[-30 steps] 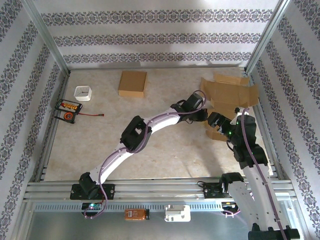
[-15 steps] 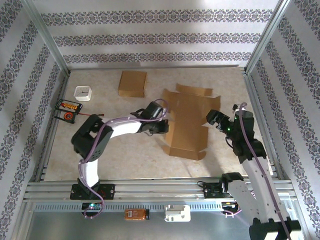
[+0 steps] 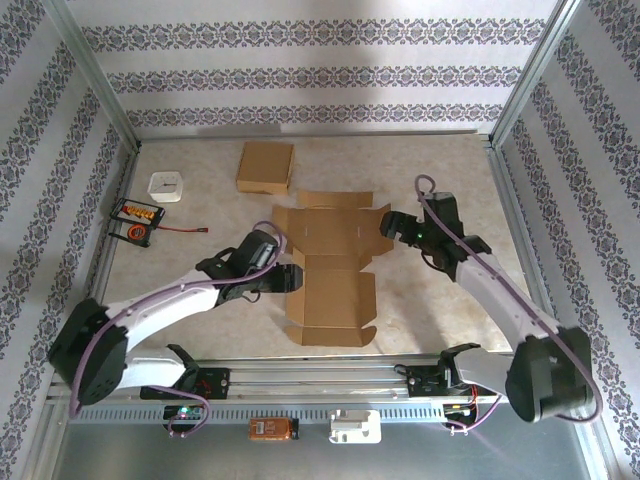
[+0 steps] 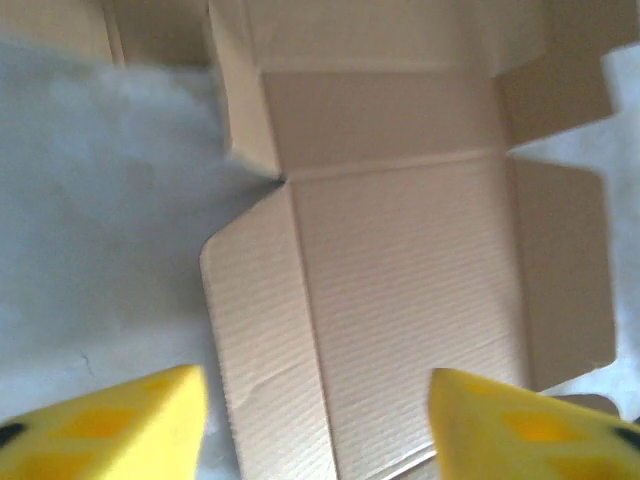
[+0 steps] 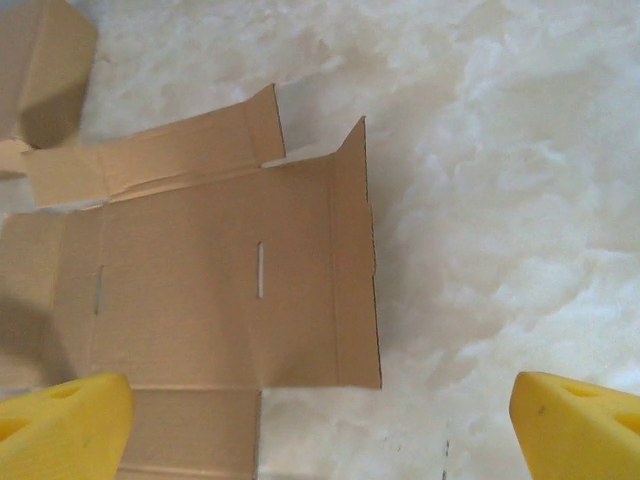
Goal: Fold the paper box
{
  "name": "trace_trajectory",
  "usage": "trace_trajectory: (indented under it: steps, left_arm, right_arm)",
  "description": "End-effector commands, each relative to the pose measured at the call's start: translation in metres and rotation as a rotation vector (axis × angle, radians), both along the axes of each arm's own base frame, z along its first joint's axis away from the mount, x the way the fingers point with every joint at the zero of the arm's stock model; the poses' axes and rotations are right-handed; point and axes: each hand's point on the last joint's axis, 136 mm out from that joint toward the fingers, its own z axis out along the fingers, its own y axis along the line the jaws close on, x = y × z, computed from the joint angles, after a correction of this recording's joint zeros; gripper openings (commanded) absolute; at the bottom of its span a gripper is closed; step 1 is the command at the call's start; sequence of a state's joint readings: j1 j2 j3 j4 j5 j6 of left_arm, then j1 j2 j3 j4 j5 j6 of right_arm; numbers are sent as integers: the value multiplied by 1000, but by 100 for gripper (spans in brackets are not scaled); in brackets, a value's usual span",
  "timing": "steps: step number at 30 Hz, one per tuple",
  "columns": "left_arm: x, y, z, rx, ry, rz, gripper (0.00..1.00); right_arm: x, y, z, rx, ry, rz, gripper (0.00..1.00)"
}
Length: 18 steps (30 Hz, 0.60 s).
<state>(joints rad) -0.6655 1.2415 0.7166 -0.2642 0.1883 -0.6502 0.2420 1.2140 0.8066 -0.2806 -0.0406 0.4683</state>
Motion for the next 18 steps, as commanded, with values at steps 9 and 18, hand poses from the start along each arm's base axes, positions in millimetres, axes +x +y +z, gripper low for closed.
trace_trajectory:
  steps: [9, 18]
  left_arm:
    - [113, 72, 27, 165, -59, 189, 73]
    - [167, 65, -30, 47, 148, 107, 69]
  right_arm:
    - [68, 14, -55, -113, 110, 92, 89]
    - [76, 25, -87, -44, 181, 128, 69]
